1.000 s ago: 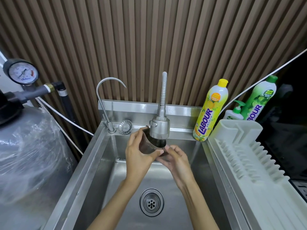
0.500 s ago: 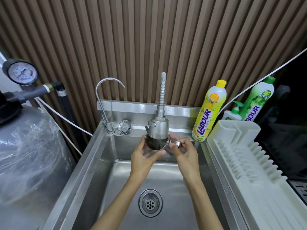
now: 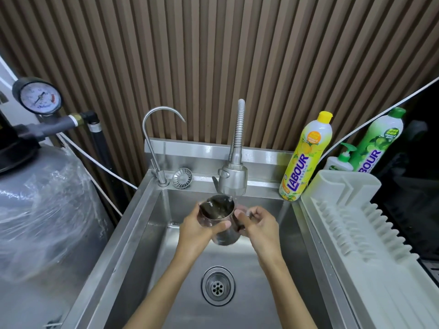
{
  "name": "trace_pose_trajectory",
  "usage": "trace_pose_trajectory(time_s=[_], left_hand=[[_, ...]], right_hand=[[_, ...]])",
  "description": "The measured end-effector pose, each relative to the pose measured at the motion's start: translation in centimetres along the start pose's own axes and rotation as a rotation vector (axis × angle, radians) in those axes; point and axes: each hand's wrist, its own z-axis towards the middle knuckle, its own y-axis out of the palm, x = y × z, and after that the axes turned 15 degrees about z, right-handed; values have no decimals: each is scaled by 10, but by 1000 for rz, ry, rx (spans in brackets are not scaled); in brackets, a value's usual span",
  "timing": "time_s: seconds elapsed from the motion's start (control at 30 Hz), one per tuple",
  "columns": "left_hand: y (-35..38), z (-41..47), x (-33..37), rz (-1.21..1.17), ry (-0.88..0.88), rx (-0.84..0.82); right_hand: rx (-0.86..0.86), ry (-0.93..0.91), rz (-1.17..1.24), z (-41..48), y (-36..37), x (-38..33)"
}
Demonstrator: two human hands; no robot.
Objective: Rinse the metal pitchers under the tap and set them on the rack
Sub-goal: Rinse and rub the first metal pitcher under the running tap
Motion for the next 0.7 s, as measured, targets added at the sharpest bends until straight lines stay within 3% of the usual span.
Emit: trace_pose_trajectory(time_s=[0.1, 0.2, 0.4, 0.7], left_hand=[[3, 12, -14, -1, -131, -228], [13, 31, -21, -7, -199, -247], [34, 60, -26, 172, -245, -188], [43, 59, -41, 69, -380, -315]], right_hand=[[50, -211, -553, -3, 8, -10], [28, -345, -798, 1, 13, -15], [-65, -501, -940, 17, 23, -12], [-107, -714, -879, 34, 20, 4]])
